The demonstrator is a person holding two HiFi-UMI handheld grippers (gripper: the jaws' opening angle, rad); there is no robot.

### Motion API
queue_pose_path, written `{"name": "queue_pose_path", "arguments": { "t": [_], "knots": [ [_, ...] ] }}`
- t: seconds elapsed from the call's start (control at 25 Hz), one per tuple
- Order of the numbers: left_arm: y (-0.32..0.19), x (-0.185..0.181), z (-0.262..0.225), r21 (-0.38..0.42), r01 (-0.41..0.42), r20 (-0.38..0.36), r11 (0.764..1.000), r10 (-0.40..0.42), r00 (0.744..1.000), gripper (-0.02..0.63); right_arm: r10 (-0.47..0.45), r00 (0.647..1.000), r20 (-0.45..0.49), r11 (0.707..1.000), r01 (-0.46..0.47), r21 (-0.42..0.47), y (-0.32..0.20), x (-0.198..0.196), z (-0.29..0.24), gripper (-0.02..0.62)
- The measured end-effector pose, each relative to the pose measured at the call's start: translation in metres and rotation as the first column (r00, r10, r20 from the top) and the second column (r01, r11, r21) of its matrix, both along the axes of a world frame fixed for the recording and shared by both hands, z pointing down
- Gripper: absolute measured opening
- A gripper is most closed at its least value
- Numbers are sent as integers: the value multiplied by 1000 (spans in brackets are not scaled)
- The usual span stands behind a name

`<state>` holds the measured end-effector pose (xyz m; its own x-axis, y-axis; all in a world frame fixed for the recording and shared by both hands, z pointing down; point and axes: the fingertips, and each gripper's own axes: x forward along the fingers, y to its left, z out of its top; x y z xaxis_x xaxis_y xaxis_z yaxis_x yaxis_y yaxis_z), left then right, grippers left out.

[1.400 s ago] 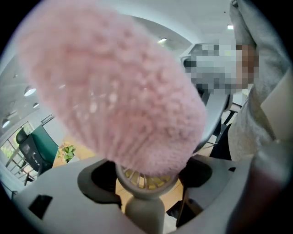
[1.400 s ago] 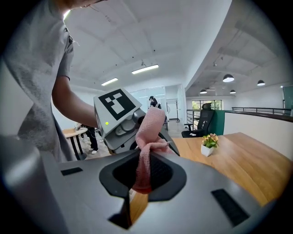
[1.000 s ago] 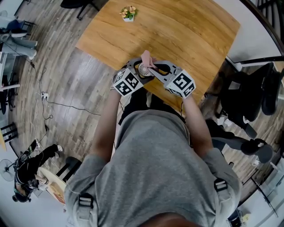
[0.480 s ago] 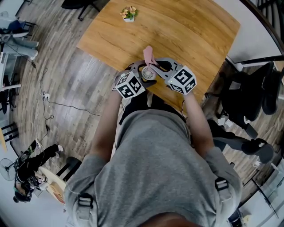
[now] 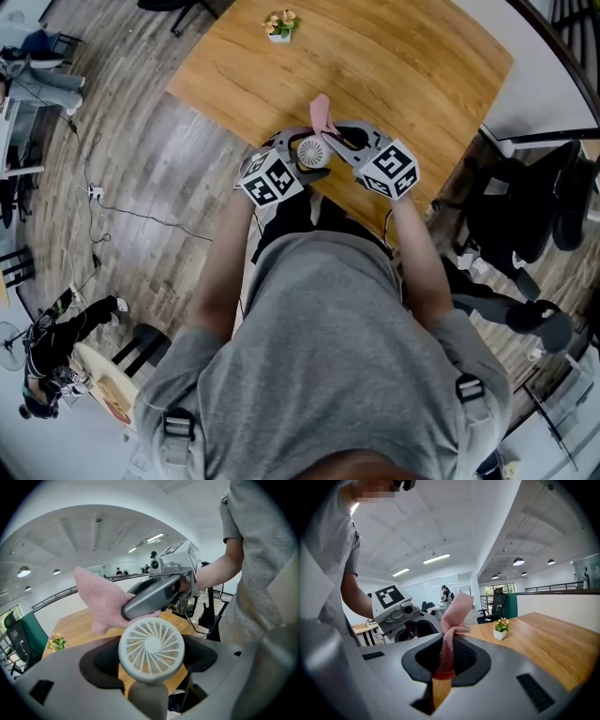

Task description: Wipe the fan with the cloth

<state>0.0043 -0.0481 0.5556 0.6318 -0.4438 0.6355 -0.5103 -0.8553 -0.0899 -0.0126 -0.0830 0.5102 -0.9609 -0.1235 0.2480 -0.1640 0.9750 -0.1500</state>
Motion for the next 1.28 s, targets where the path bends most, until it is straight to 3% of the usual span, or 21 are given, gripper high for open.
{"name": "queue_pose_path", "arguments": {
  "t": [0.28,0.6,0.88,1.28],
  "knots": [
    [-9,-18,-6,23,68,-7,997,-68,998,390,-16,1000,24,999,17,-33,12,5,1,38],
    [-20,-29,-3,19,112,-22,994,-112,993,390,-26,999,19,1000,26,-6,22,1,-1,38],
    [-25,-28,-5,26,113,-41,993,-112,993,390,-71,997,40,997,71,21,39,-3,-7,38],
    [-32,-29,-13,46,106,-52,993,-104,993,390,-60,998,-24,997,61,37,44,3,8,38]
  ]
}}
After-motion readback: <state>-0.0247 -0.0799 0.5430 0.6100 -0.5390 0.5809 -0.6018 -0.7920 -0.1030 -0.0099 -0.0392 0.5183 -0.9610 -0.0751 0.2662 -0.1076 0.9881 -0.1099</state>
